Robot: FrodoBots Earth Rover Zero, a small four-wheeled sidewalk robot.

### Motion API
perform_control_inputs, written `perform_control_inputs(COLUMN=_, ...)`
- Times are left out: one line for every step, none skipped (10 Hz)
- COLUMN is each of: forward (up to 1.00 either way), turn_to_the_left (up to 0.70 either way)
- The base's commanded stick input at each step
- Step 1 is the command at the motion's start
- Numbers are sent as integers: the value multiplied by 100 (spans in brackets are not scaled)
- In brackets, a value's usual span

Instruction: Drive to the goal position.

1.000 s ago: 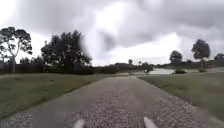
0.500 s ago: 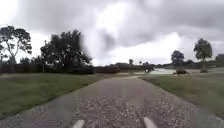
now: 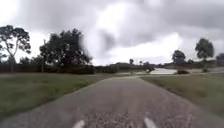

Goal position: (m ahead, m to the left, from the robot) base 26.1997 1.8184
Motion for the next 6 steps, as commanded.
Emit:
perform_control_inputs(forward=70, turn_to_the_left=0)
perform_control_inputs(forward=70, turn_to_the_left=0)
perform_control_inputs(forward=70, turn_to_the_left=0)
perform_control_inputs(forward=70, turn_to_the_left=0)
perform_control_inputs(forward=70, turn_to_the_left=0)
perform_control_inputs(forward=70, turn_to_the_left=0)
